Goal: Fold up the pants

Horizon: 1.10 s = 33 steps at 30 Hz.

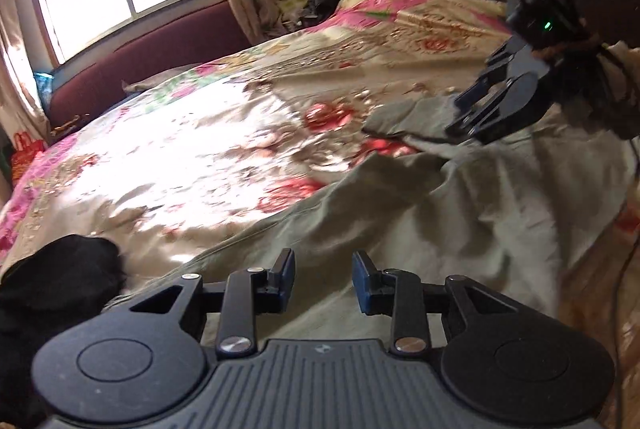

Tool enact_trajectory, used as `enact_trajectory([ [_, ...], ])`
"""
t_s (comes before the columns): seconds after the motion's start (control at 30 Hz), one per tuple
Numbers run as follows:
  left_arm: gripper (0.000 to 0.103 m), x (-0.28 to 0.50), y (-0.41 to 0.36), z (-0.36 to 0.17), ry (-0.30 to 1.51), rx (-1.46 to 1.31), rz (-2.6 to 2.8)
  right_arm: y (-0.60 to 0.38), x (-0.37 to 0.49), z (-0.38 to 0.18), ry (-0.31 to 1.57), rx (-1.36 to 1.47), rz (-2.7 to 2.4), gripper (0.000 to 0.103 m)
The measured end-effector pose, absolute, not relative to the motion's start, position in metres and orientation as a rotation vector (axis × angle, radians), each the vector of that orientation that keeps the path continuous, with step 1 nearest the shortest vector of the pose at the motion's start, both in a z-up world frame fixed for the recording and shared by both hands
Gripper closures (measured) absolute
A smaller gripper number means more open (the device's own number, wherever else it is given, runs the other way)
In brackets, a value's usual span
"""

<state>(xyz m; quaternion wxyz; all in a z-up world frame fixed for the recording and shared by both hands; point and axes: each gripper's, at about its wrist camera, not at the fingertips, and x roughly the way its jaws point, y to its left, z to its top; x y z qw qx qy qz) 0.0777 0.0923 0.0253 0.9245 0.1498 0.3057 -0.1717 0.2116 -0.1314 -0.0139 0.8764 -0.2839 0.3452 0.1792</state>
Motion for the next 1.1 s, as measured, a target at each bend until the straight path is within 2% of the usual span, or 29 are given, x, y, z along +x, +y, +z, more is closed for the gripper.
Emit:
enact_trajectory([
  [0.2, 0.056, 0.09, 0.035, 0.018, 0.677, 0.221, -0.509, -0.127, 0.228, -0.036, 0.692, -0.647, 0.328, 0.064],
  [0.23, 0.056, 0.091, 0.027, 0.015, 0.691, 0.211, -0.524, -0.13, 0.233, -0.036, 0.69, -0.646, 0.314, 0.072],
  [0.3, 0.056, 0.096, 0.014, 0.009, 0.727, 0.197, -0.546, -0.141, 0.248, -0.034, 0.726, -0.585, 0.297, 0.096],
  [0.47, 0.057, 0.11, -0.011, -0.009, 0.784, 0.254, -0.516, -0.192, 0.253, 0.007, 0.726, -0.308, 0.286, 0.098],
  [0.63, 0.057, 0.109, -0.023, 0.001, 0.754, 0.277, -0.536, -0.274, 0.222, 0.077, 0.594, -0.074, 0.216, 0.098],
  [0.77, 0.057, 0.101, -0.038, 0.009, 0.72, 0.315, -0.563, -0.361, 0.176, 0.112, 0.46, 0.153, 0.123, 0.098],
  [0.87, 0.056, 0.094, -0.049, 0.012, 0.705, 0.331, -0.591, -0.419, 0.14, 0.104, 0.384, 0.235, 0.029, 0.094],
  [0.9, 0.056, 0.092, -0.053, 0.012, 0.705, 0.341, -0.6, -0.433, 0.132, 0.095, 0.378, 0.22, -0.042, 0.089],
  [0.97, 0.056, 0.085, -0.064, 0.012, 0.704, 0.387, -0.624, -0.462, 0.128, 0.068, 0.472, 0.187, -0.188, 0.085],
  [1.1, 0.056, 0.065, -0.079, 0.015, 0.687, 0.468, -0.685, -0.502, 0.094, 0.024, 0.56, 0.44, -0.234, 0.085],
])
